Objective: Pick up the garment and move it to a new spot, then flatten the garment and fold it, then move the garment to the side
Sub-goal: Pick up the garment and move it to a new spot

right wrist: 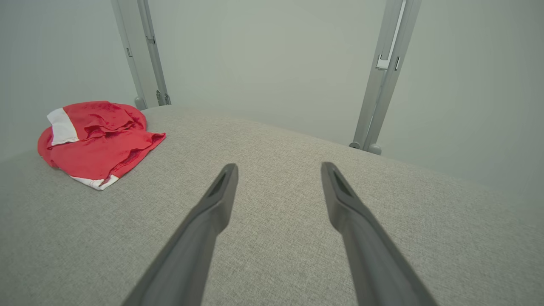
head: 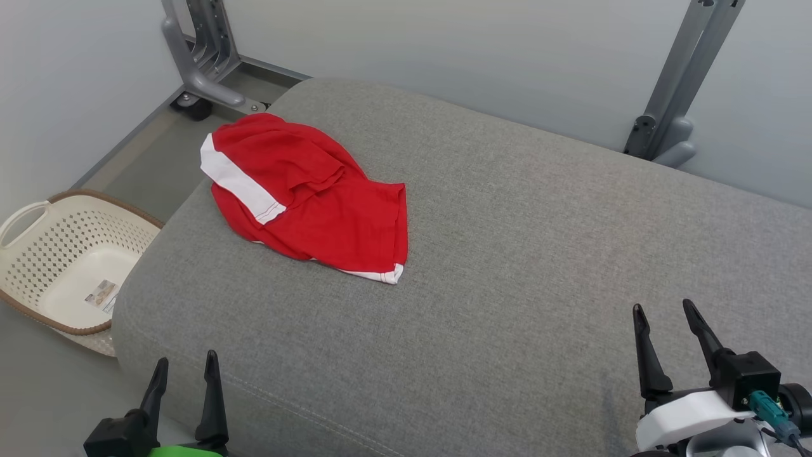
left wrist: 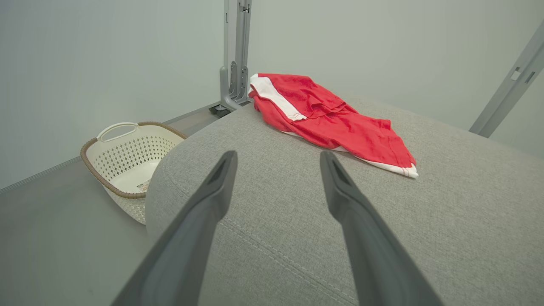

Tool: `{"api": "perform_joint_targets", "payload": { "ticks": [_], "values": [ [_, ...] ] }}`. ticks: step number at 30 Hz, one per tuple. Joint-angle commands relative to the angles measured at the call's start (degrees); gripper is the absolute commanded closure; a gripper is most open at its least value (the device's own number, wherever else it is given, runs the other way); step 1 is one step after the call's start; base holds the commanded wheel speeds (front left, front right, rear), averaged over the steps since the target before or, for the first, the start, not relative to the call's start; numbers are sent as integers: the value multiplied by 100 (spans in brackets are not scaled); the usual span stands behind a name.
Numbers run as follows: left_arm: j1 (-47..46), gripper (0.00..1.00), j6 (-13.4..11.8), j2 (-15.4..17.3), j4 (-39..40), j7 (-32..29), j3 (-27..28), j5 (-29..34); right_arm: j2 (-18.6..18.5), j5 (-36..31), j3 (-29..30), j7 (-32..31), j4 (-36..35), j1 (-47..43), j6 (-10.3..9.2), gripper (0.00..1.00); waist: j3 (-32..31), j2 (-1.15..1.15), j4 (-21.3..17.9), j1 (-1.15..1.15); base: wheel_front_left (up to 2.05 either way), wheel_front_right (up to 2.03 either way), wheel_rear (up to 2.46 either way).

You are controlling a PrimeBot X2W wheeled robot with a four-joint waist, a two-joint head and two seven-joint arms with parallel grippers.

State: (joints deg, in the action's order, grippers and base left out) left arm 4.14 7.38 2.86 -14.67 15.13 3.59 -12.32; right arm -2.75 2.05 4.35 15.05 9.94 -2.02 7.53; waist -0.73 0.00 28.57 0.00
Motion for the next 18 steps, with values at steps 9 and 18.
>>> {"api": "perform_joint_targets", "payload": {
  "ticks": [9,18],
  "values": [
    [-1047,0,-40,4,-78,0,-466,-557,-370,-243,131,17,-310,568,-8,0,1470,0,-344,0,0,0,0],
    [-3376,0,-18,0,-1841,-239,-1438,-1081,-915,-305,-14,17,-533,1388,-8,0,2914,0,-848,0,0,0,0]
  ]
}}
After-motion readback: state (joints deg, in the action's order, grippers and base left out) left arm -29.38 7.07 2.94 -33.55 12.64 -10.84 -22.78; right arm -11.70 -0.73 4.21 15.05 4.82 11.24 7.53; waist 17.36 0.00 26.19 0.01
